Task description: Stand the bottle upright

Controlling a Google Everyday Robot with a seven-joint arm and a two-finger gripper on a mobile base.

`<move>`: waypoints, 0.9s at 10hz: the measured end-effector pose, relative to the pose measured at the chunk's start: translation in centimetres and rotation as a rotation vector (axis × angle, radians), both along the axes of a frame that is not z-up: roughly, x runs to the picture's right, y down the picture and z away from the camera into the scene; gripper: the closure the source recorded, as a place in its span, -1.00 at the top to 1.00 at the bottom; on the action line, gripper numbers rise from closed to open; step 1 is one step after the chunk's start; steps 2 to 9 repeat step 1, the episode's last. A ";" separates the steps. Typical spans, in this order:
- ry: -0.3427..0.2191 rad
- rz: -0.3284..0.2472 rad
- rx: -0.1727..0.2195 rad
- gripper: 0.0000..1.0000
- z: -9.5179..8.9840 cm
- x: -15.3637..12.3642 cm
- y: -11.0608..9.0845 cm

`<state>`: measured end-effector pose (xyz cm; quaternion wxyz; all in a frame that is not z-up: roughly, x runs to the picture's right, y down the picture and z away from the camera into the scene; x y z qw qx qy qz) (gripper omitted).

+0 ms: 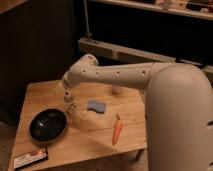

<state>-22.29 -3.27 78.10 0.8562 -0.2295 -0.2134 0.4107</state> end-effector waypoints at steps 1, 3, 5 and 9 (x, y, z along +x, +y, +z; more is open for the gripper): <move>-0.003 0.008 -0.009 0.60 -0.1 0.1 -0.2; -0.003 0.008 -0.009 0.60 -0.1 0.1 -0.2; -0.003 0.008 -0.009 0.60 -0.1 0.1 -0.2; -0.003 0.008 -0.009 0.60 -0.1 0.1 -0.2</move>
